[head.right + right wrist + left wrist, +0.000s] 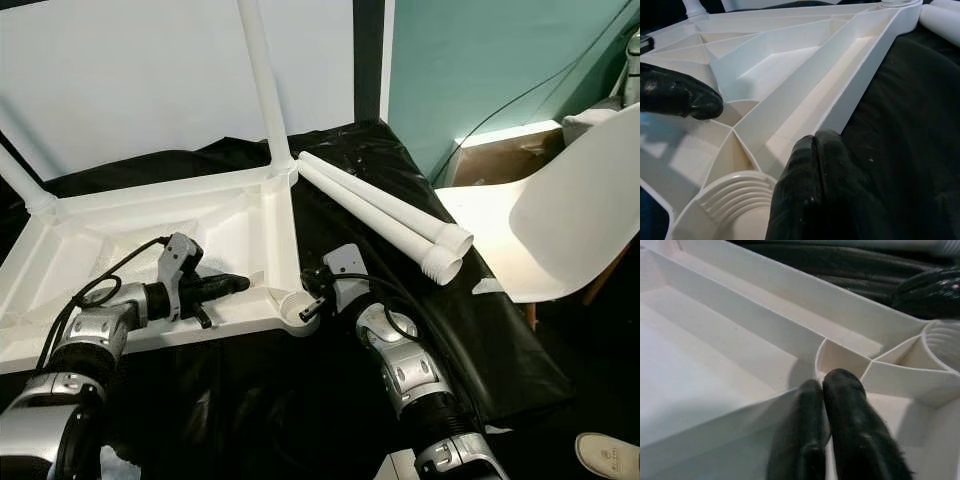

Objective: Building children table

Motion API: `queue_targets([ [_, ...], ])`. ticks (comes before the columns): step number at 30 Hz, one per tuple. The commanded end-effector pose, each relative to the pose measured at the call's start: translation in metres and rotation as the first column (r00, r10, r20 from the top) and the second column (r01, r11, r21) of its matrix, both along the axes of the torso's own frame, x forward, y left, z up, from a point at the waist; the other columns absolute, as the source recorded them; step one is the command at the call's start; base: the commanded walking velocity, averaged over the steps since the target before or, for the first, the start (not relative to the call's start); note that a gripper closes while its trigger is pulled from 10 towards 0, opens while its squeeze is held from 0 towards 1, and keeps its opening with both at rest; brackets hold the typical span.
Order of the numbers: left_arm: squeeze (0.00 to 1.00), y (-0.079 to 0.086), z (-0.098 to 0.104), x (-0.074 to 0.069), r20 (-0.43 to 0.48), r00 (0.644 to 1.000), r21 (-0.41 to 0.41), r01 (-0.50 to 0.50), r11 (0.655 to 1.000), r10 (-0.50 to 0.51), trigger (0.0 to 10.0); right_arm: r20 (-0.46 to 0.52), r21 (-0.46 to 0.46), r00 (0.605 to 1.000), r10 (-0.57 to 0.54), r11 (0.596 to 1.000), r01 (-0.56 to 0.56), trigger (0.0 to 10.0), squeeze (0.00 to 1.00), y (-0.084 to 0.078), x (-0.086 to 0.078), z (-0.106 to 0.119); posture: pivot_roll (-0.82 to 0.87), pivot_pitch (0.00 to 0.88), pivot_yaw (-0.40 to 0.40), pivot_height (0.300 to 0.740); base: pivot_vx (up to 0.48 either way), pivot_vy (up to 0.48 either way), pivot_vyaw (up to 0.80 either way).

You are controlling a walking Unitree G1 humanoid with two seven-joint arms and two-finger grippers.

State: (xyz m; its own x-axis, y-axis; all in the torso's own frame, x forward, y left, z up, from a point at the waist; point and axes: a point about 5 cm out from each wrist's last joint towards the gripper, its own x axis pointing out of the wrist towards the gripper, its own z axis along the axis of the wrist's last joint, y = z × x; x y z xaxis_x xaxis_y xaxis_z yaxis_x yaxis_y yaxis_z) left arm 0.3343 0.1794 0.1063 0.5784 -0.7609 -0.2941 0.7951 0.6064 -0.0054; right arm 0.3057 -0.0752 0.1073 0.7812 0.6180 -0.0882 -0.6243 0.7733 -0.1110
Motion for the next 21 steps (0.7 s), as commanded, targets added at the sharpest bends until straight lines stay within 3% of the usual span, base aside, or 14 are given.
queue_targets([
  [1, 1.00, -0.005, -0.005, -0.001, 0.016, 0.996, -0.023, -0.085, 0.996, 0.085, 10.0, -0.031, 0.001, 0.995, 0.092, 0.996, -0.092, 10.0, 0.00, 0.020, -0.009, -0.006, 0.06, 0.000, 0.077, 0.740, 0.000, 0.000, 0.00],
  [4, 1.00, -0.006, -0.001, -0.003, 0.029, 0.998, -0.051, -0.049, 0.998, 0.050, 10.0, -0.031, 0.001, 0.995, 0.092, 0.996, -0.092, 10.0, 0.00, 0.020, -0.009, -0.006, 0.06, 0.000, 0.077, 0.740, 0.000, 0.000, 0.00],
  [6, 1.00, -0.011, 0.011, -0.013, 0.049, 0.995, -0.124, 0.094, 0.988, -0.089, 10.0, -0.033, 0.000, 0.995, 0.092, 0.996, -0.092, 10.0, 0.00, 0.020, -0.008, -0.007, 0.06, 0.000, 0.079, 0.740, 0.000, 0.000, 0.00],
  [8, 1.00, -0.015, 0.025, -0.028, 0.074, 0.967, -0.187, 0.252, 0.949, -0.242, 10.0, -0.033, 0.000, 0.995, 0.092, 0.996, -0.092, 10.0, 0.00, 0.020, -0.008, -0.007, 0.06, 0.000, 0.081, 0.740, 0.000, 0.000, 0.00],
  [9, 1.00, -0.015, 0.025, -0.028, 0.074, 0.967, -0.187, 0.252, 0.949, -0.242, 10.0, -0.033, 0.000, 0.995, 0.092, 0.996, -0.092, 10.0, 0.00, 0.020, -0.008, -0.007, 0.06, 0.000, 0.081, 0.740, 0.000, 0.000, 0.00],
  [10, 0.60, -0.017, 0.029, -0.033, 0.088, 0.952, -0.195, 0.305, 0.932, -0.293, 10.0, -0.033, 0.001, 0.995, 0.092, 0.996, -0.092, 10.0, 0.00, 0.021, -0.008, -0.007, 0.06, 0.000, 0.081, 0.740, 0.000, 0.000, 0.00],
  [11, 0.60, -0.017, 0.029, -0.033, 0.088, 0.952, -0.195, 0.305, 0.932, -0.293, 10.0, -0.033, 0.001, 0.995, 0.092, 0.996, -0.092, 10.0, 0.00, 0.021, -0.008, -0.007, 0.06, 0.000, 0.081, 0.740, 0.000, 0.000, 0.00],
  [12, 0.12, -0.017, 0.032, -0.036, 0.096, 0.942, -0.195, 0.335, 0.922, -0.322, 10.0, -0.032, 0.001, 0.995, 0.092, 0.996, -0.092, 10.0, 0.00, 0.021, -0.008, -0.007, 0.06, 0.000, 0.081, 0.740, 0.000, 0.000, 0.00],
  [13, 0.00, -0.017, 0.036, -0.042, 0.098, 0.923, -0.188, 0.385, 0.904, -0.372, 10.0, -0.031, 0.002, 0.995, 0.093, 0.996, -0.093, 10.0, 0.00, 0.022, -0.008, -0.007, 0.06, 0.000, 0.081, 0.740, 0.000, 0.000, 0.00],
  [21, 0.00, -0.013, 0.039, -0.051, 0.070, 0.885, -0.129, 0.466, 0.875, -0.461, 10.0, -0.025, 0.001, 0.996, 0.091, 0.996, -0.091, 10.0, 0.00, 0.021, -0.009, -0.005, 0.05, 0.000, 0.079, 0.740, 0.000, 0.000, 0.00],
])
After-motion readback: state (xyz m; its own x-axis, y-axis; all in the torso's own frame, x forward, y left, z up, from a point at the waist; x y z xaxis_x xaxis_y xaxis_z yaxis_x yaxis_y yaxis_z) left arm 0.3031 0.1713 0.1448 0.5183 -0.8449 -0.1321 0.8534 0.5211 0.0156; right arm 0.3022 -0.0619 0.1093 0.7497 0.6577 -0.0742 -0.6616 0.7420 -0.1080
